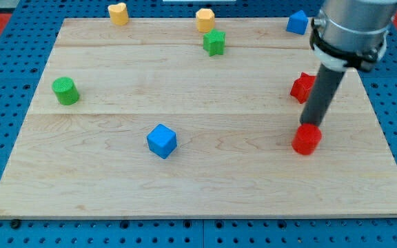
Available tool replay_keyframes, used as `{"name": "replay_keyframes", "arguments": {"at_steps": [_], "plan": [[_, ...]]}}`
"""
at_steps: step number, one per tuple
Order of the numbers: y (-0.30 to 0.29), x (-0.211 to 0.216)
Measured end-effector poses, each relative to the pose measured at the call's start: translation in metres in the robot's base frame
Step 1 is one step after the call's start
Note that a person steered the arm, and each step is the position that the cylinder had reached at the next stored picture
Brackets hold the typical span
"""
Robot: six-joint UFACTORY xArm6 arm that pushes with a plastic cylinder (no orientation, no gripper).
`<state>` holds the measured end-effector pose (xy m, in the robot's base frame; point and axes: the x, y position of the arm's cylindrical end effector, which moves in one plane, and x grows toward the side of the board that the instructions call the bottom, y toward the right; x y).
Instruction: Move the blue cube to the bottom of the green circle
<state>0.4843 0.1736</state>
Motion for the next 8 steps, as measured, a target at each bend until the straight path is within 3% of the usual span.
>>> {"name": "replay_keyframes", "arguments": {"at_steps": [3,6,8], "plan": [[-0.165,0.028],[-0.280,-0.007],[-0.356,-0.002]]}}
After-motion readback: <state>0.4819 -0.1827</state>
